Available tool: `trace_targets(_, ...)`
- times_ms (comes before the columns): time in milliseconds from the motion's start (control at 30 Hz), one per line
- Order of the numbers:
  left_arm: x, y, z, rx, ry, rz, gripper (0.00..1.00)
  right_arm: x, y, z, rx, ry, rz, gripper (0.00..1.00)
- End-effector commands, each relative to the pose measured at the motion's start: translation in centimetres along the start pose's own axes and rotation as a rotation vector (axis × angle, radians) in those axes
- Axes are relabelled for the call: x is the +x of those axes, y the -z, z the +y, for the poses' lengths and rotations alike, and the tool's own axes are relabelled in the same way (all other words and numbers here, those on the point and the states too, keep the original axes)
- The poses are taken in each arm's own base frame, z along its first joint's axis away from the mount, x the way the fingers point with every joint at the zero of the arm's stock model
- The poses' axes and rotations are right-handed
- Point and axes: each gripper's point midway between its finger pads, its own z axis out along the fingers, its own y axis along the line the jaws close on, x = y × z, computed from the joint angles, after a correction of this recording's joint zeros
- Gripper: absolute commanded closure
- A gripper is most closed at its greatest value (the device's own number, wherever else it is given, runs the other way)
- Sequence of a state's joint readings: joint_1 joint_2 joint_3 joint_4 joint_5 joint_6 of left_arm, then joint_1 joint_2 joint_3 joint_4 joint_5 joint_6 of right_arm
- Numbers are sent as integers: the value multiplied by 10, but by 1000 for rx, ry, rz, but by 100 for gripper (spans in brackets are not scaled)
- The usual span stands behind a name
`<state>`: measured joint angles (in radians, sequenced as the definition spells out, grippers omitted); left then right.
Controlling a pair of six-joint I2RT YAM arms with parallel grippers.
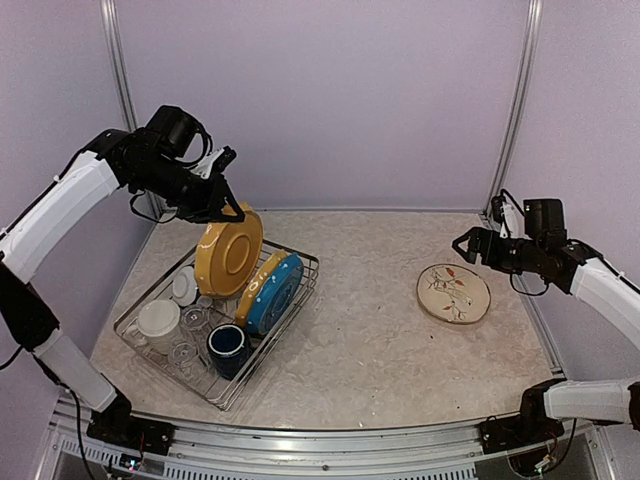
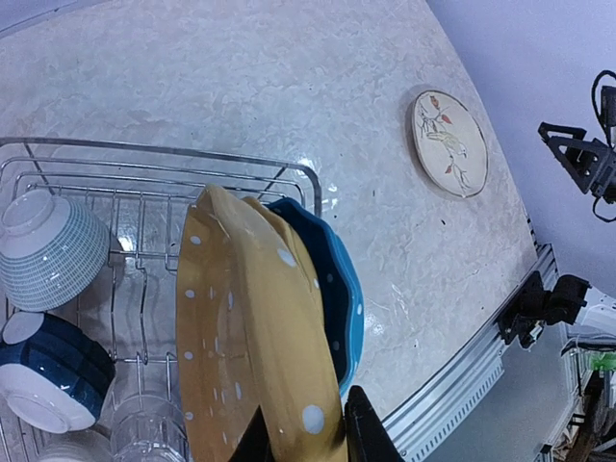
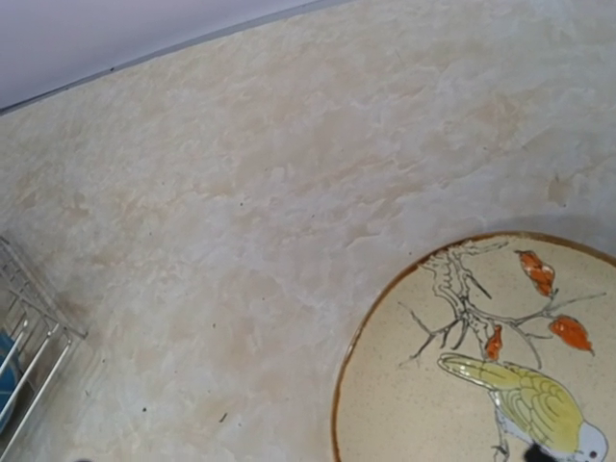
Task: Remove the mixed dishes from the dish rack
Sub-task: Grab the plate from the dish rack, then pass from the left arm to the right
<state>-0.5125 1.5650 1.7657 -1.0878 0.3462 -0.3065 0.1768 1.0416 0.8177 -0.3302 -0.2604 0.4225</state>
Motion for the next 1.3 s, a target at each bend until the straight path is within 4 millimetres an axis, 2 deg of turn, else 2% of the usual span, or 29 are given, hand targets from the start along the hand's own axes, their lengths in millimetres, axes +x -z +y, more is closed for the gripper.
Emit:
trace_targets(0, -23, 43, -34, 91, -81, -151, 100, 7, -7, 5, -32, -10, 11, 6)
trace_targets(200, -45, 74, -45, 43, -215, -293, 100, 7, -27, 17, -99, -42, 44, 6)
trace_targets(300, -59, 82, -56, -3, -317, -366, 100, 3, -39, 31, -136, -55, 56, 6)
trace_targets(400, -70, 83, -70, -59, -432, -449, 100, -1, -53, 50, -185, -67, 76, 6)
trace_targets(500, -79, 81, -84, -143, -555, -527, 100, -15, -60, 78, -268, -80, 66, 6)
trace_targets(633, -83, 70, -100, -281, -730, -616, 100, -38, -62, 113, -369, -113, 41, 6)
trace_targets(733, -79, 56, -113, -364, -854, -694, 100, -56, -60, 142, -469, -154, 28, 6)
trace_targets(933, -63, 31, -123, -564, -1076, -741, 100, -85, -56, 197, -631, -206, -1, 5)
trace_targets(1133, -50, 0, -130, -669, -1198, -724, 100, -84, -73, 245, -712, -237, 62, 5)
trace_targets(1267, -47, -15, -130, -739, -1254, -700, 100, -76, -84, 269, -719, -226, 101, 5)
